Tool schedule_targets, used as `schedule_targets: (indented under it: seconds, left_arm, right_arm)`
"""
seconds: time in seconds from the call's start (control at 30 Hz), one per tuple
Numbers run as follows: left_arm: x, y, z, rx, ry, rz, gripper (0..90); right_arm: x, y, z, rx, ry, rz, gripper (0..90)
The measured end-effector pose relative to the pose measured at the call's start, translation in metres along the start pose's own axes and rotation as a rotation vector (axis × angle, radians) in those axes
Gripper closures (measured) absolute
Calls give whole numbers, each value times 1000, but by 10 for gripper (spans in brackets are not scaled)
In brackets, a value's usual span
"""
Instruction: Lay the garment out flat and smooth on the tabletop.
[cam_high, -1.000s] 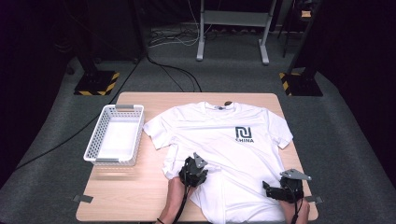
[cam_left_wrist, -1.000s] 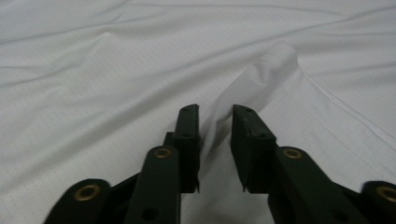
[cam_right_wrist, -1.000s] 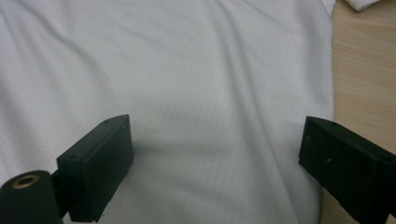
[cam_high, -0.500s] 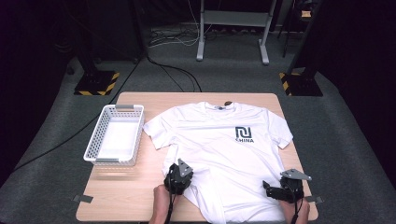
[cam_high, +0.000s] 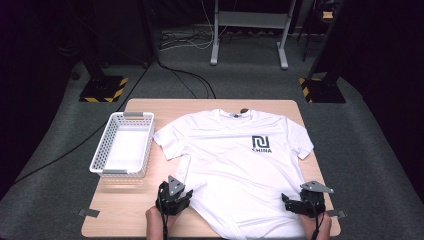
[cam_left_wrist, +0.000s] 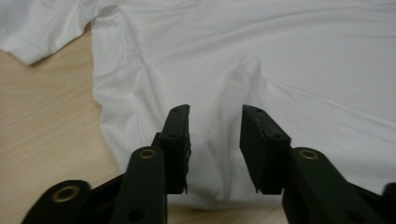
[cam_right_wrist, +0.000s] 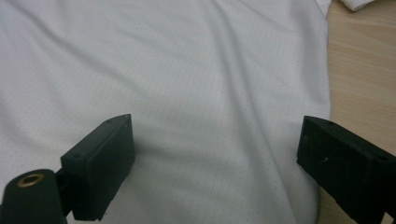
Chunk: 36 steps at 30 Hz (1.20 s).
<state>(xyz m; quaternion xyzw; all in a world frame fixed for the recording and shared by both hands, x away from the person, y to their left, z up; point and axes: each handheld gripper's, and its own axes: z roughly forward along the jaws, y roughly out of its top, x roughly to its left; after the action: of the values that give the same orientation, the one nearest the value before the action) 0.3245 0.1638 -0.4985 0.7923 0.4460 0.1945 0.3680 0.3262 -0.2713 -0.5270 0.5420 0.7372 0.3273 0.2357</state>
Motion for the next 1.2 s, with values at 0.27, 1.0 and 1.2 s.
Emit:
schedule_targets:
  seconds: [0.27,1.0,1.2]
  left_arm:
    - [-11,33,39,60,-8,55,150]
    - [-10,-29,-12,150,37,96,137]
    - [4,-38,-42,56,17,7,85]
  right_arm:
    - [0,0,0,-1,-1,1,101]
    - [0,0,0,-1,-2,2,102]
    - [0,0,0,-1,-2,2,102]
